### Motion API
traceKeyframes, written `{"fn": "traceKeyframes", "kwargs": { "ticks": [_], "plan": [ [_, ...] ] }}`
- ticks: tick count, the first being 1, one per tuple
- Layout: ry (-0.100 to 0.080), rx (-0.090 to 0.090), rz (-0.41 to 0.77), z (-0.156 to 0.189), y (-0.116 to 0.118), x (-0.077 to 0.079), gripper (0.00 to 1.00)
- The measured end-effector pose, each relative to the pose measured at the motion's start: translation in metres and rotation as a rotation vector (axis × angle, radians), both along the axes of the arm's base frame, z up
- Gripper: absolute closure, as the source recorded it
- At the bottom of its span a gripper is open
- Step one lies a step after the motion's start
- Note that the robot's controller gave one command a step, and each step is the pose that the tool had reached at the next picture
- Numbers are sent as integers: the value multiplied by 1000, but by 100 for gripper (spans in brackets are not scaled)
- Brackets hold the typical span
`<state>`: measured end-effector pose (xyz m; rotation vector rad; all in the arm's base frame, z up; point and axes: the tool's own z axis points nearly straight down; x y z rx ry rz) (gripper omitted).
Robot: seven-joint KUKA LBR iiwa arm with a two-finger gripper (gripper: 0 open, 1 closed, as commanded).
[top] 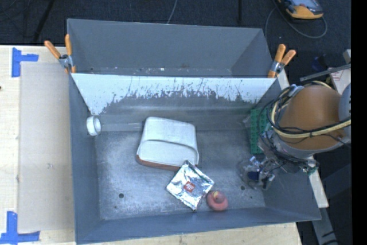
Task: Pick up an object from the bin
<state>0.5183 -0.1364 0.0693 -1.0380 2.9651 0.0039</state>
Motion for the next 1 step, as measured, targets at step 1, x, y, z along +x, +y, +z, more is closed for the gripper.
{"fn": "traceKeyframes", "kwargs": {
  "ticks": [1],
  "plan": [
    [0, 1, -1, 0, 0, 0, 0]
  ]
}}
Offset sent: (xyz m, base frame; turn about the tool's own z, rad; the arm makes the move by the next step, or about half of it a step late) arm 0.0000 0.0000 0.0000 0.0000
